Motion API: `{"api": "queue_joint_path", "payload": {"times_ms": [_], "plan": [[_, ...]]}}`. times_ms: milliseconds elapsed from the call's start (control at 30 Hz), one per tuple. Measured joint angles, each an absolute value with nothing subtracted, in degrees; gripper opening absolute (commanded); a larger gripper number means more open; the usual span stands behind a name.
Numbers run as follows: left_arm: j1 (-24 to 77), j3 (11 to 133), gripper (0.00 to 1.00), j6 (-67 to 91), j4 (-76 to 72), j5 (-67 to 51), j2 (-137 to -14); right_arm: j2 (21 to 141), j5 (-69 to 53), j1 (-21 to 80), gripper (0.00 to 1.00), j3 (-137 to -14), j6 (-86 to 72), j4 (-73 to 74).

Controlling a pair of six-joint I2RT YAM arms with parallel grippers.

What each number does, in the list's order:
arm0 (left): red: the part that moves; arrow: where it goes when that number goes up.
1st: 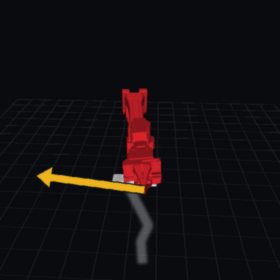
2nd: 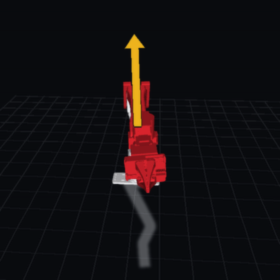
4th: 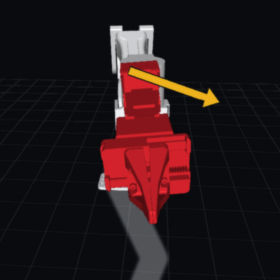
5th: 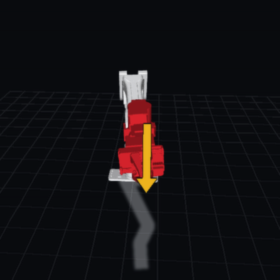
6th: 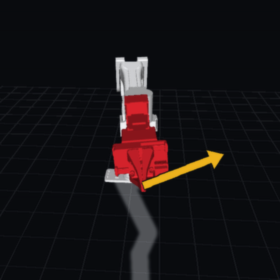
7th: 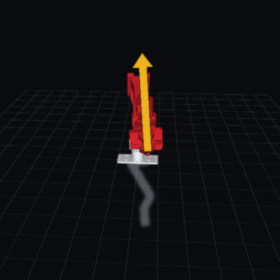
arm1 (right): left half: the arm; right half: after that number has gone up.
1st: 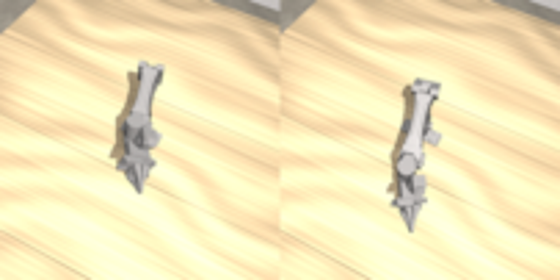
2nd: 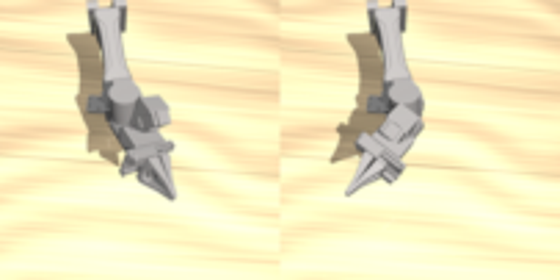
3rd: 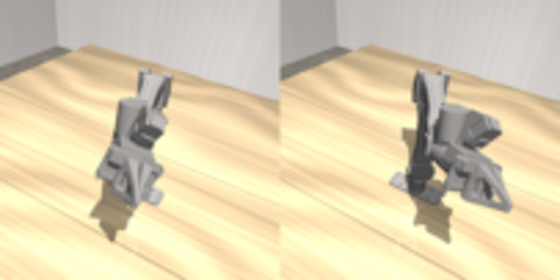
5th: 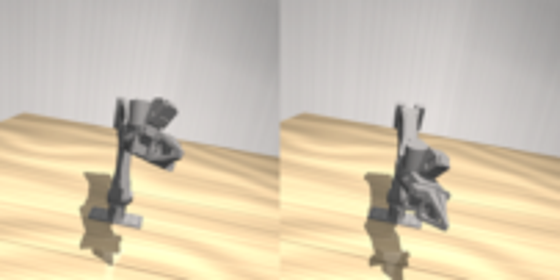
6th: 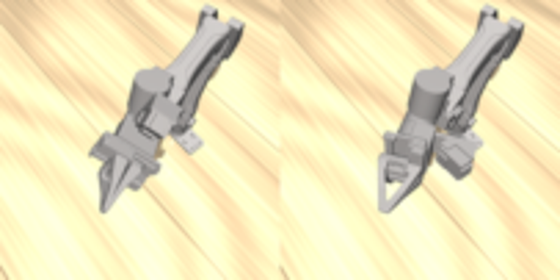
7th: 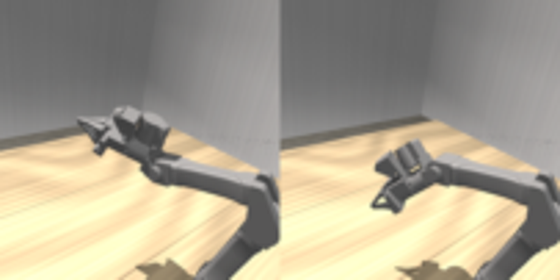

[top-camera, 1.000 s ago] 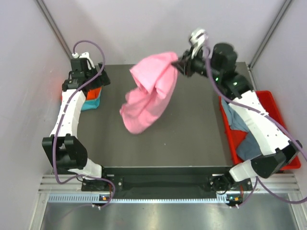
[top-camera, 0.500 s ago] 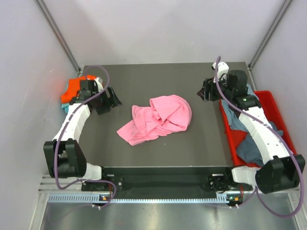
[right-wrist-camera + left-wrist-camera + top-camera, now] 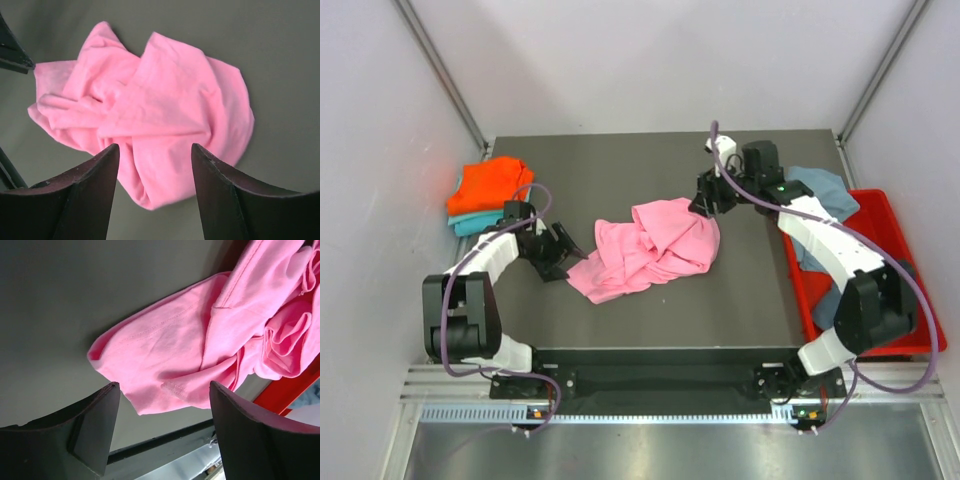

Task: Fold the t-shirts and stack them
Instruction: Move the tshirt to the center of the board, then flatten the tshirt out

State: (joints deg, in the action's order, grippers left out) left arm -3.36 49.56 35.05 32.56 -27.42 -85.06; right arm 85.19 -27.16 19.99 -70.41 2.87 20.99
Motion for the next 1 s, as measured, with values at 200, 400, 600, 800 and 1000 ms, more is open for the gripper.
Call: {"api": "queue_joint_path", "payload": {"times_ms": [200,400,600,800,1000], "plan": [[-4.8,49.3,0.75,36.1,32.8,-25.7,-85.1,93.1,-27.9,25.9,0.61,-78.9,3.5,20.5],[-7.2,49.3,0.75,35.2,33.5,-21.2,-85.1,99.8,-28.3,30.0,0.62,-83.0,3.5,19.6],[-7.8,49.3,0.72,34.6,33.4,-19.4,-86.7,106.8,-27.5,30.5,0.63,-83.4,3.7,19.8],[-7.8,48.5,0.64,34.7,32.9,-19.5,-89.2,112.3,-27.0,31.8,0.63,-84.5,5.0,21.1],[-7.8,47.2,0.41,35.5,32.2,-20.2,-89.7,114.7,-26.3,34.0,0.64,-87.6,5.5,21.0]]}}
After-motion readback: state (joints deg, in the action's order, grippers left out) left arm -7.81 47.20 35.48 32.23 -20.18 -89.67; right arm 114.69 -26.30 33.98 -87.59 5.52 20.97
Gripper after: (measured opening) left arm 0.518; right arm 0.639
